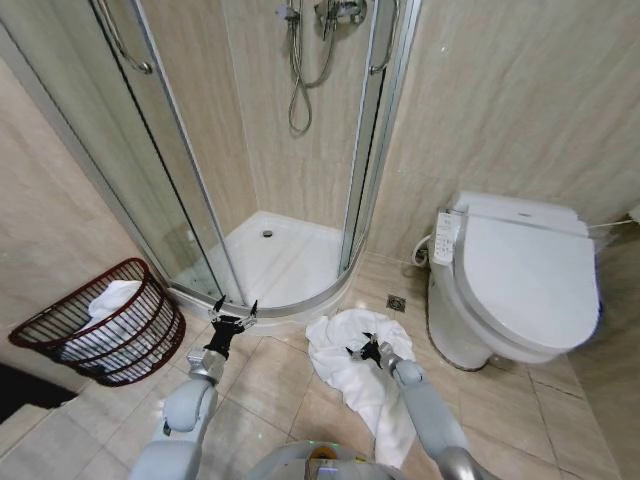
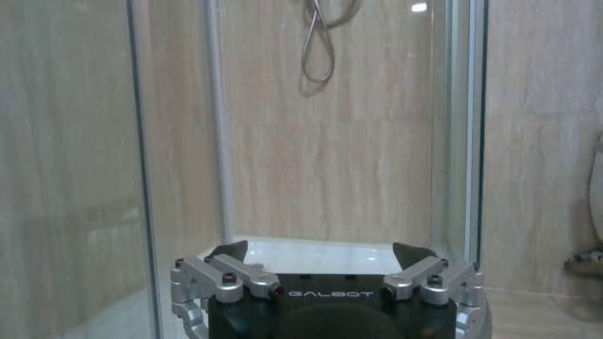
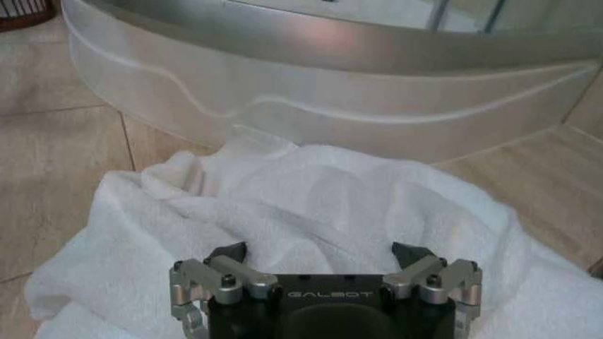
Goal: Discard the used towel into the hamper.
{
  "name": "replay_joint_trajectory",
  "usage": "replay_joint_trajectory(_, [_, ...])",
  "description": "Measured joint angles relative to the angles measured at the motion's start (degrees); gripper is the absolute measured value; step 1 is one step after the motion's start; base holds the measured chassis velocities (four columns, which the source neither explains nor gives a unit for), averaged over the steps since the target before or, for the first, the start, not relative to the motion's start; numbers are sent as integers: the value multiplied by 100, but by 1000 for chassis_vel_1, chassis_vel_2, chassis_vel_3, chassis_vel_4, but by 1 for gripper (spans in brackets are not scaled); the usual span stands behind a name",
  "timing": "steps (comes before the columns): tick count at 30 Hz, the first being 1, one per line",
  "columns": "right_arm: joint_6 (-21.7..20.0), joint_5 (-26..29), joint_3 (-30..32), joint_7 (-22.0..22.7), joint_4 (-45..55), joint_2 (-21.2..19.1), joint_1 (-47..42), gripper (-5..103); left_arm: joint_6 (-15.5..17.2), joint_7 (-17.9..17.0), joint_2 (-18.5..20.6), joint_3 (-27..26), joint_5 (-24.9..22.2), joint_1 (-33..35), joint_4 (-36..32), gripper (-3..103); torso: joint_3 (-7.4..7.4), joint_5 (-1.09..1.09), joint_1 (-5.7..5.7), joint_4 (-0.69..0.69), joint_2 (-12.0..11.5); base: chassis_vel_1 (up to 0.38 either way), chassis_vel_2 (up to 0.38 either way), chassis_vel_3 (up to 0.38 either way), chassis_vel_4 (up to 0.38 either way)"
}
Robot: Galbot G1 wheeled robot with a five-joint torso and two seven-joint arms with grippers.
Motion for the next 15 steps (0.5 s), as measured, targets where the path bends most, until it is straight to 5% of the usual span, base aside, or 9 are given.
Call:
replay_joint_trajectory(4, [5, 189, 8, -33, -14, 11, -3, 102, 0, 2, 6, 8, -2, 0, -4, 100, 0, -1, 0, 0, 0, 0, 0, 0, 0])
replay_joint_trajectory(15, [-25, 423, 43, 107, 10, 23, 6, 61, -3, 6, 14, -5, -38, 37, -76, 100, 0, 0, 0, 0, 0, 0, 0, 0, 0])
